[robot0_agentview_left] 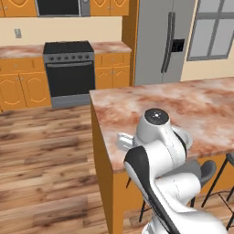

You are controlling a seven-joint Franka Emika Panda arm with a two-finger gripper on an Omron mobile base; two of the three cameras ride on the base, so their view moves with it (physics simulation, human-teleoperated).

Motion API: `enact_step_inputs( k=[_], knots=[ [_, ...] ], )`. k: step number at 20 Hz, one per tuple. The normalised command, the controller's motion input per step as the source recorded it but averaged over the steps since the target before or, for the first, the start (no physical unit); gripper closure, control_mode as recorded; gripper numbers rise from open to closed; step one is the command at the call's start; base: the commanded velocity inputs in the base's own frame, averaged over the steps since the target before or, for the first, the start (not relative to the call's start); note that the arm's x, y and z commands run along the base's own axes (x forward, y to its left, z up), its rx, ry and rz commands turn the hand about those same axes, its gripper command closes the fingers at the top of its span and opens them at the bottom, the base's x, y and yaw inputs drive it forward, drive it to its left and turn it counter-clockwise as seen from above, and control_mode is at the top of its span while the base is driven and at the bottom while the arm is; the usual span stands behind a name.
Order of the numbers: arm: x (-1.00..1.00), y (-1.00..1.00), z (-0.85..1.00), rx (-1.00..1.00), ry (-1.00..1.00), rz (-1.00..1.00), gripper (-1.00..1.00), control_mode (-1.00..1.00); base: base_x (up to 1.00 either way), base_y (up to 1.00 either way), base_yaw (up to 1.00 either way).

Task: Take the fork and place it on the left side of the plate. Then take the spoon and place it on the right side of the plate. Make sure they're directly next to the plate.

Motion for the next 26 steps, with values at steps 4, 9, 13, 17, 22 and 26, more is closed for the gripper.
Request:
enact_step_inputs(
  k=[4, 9, 13, 17, 22, 26],
  knots=[
    [0.65, -0.64, -0.08, 0.05, 0.05, -0.13, 1.00, -1.00, 0.00, 0.00, 0.00],
    [0.78, -0.59, -0.35, 0.04, 0.10, 0.06, 1.00, -1.00, 0.00, 0.00, 0.00],
    [0.69, -0.31, -0.36, 0.00, 0.05, 0.24, 1.00, -1.00, 0.00, 0.00, 0.00],
    [0.62, -0.04, -0.26, 0.00, 0.00, 0.30, 1.00, -1.00, 0.00, 0.00, 0.00],
    [0.80, 0.00, -0.22, 0.00, 0.00, 0.33, 1.00, -1.00, 0.00, 0.00, 0.00],
    [0.74, 0.00, -0.05, -0.01, 0.00, 0.24, 1.00, -1.00, 0.00, 0.00, 0.00]
  ],
)
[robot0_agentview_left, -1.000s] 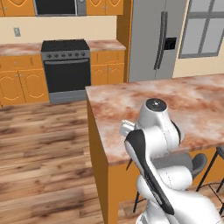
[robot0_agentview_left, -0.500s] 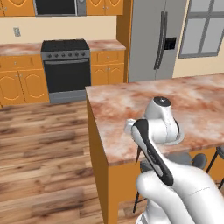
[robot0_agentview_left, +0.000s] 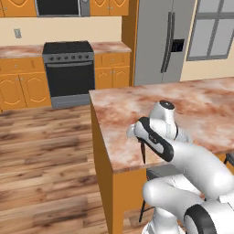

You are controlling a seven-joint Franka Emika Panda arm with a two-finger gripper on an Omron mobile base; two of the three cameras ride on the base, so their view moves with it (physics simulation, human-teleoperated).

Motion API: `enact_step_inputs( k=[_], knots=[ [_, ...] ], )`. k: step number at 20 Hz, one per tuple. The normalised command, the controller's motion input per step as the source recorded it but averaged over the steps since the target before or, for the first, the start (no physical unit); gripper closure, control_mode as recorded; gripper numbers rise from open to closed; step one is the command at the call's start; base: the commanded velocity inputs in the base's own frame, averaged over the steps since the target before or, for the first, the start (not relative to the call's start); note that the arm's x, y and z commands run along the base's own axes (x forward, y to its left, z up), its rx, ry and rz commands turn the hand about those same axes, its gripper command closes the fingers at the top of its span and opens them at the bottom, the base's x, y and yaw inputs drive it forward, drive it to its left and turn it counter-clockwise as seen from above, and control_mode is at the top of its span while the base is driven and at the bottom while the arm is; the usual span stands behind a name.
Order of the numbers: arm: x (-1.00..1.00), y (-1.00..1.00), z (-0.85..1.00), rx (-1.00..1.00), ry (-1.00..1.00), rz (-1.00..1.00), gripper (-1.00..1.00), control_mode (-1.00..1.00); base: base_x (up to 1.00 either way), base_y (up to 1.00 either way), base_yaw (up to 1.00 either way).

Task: Take the fork and place it on the left side of the plate. Then take the spoon and place it on the right side of the plate. Make sure they're directly next to the plate.

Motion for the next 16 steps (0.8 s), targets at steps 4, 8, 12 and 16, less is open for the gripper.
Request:
enact_step_inputs(
  k=[4, 8, 12, 16],
  knots=[
    [0.51, 0.00, 0.00, -0.03, 0.00, 0.15, 1.00, -1.00, 0.00, 0.00, 0.00],
    [0.41, 0.00, -0.06, -0.06, 0.10, 0.09, 1.00, -1.00, 0.00, 0.00, 0.00],
    [0.11, -0.03, -0.08, -0.05, 0.06, 0.01, 1.00, -1.00, 0.00, 0.00, 0.00],
    [0.00, -0.02, -0.24, -0.06, 0.00, 0.00, 1.00, -1.00, 0.00, 0.00, 0.00]
  ],
)
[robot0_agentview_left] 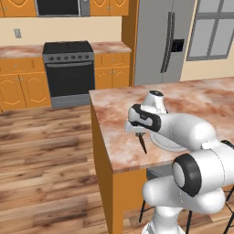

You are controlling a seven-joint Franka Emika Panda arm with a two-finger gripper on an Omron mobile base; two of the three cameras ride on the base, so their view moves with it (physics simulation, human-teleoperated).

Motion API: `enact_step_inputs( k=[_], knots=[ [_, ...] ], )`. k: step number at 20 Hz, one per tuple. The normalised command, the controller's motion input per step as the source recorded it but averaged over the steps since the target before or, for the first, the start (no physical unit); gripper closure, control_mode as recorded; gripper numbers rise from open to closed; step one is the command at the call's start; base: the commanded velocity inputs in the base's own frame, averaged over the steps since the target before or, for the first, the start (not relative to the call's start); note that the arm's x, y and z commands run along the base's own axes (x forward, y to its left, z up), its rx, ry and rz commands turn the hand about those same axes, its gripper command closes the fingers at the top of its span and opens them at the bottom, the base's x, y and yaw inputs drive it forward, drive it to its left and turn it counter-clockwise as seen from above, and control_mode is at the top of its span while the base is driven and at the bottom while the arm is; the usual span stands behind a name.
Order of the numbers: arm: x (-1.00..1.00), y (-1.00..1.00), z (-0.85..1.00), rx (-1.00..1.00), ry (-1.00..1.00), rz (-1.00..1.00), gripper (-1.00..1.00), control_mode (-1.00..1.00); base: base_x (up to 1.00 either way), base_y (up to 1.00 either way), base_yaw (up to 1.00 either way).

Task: Take the fork and place it on the left side of the plate. Then take the spoon and place it on the right side of the plate. Make sure they're directly next to the plate.

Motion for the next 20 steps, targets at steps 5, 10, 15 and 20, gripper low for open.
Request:
enact_step_inputs(
  k=[5, 10, 15, 20],
  knots=[
    [0.00, -0.02, -0.30, -0.05, 0.00, 0.00, 1.00, -1.00, 0.00, 0.00, 0.00],
    [-0.01, -0.01, -0.36, -0.08, -0.01, 0.00, 1.00, -1.00, 0.00, 0.00, 0.00],
    [0.01, -0.07, -0.26, -0.05, 0.00, 0.00, 1.00, -1.00, 0.00, 0.00, 0.00],
    [0.17, -0.12, -0.25, -0.04, 0.00, 0.00, 1.00, -1.00, 0.00, 0.00, 0.00]
  ],
)
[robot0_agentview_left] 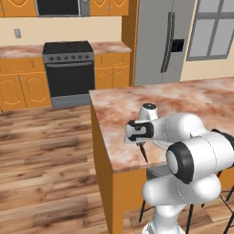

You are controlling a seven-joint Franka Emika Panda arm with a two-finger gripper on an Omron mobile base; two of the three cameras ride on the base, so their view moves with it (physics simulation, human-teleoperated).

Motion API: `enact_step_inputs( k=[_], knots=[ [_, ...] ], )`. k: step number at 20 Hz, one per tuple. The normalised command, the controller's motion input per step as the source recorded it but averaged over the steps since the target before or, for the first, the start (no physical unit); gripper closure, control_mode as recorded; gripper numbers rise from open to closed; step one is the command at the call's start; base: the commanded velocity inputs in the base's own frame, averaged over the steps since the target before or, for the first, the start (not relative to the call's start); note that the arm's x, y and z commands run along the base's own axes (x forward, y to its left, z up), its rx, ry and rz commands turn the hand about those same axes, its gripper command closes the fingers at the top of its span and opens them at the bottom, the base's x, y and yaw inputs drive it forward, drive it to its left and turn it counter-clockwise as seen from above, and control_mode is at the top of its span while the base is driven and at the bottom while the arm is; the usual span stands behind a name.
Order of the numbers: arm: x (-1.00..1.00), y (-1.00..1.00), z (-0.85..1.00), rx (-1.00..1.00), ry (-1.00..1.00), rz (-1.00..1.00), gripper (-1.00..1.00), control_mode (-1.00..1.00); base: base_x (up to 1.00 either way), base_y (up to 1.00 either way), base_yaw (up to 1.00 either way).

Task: Take the fork and place it on the left side of the plate. Then take the spoon and place it on the right side of the plate. Make sure they're directly next to the plate.

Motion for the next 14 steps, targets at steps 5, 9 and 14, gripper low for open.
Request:
enact_step_inputs(
  k=[5, 9, 14],
  knots=[
    [0.28, -0.17, -0.13, 0.00, 0.00, 0.00, 1.00, -1.00, 0.00, 0.00, 0.00],
    [0.28, -0.09, -0.14, 0.00, 0.00, 0.00, 1.00, -1.00, 0.00, 0.00, 0.00],
    [0.23, 0.00, -0.15, 0.00, 0.00, 0.00, 1.00, -1.00, 0.00, 0.00, 0.00]
  ],
)
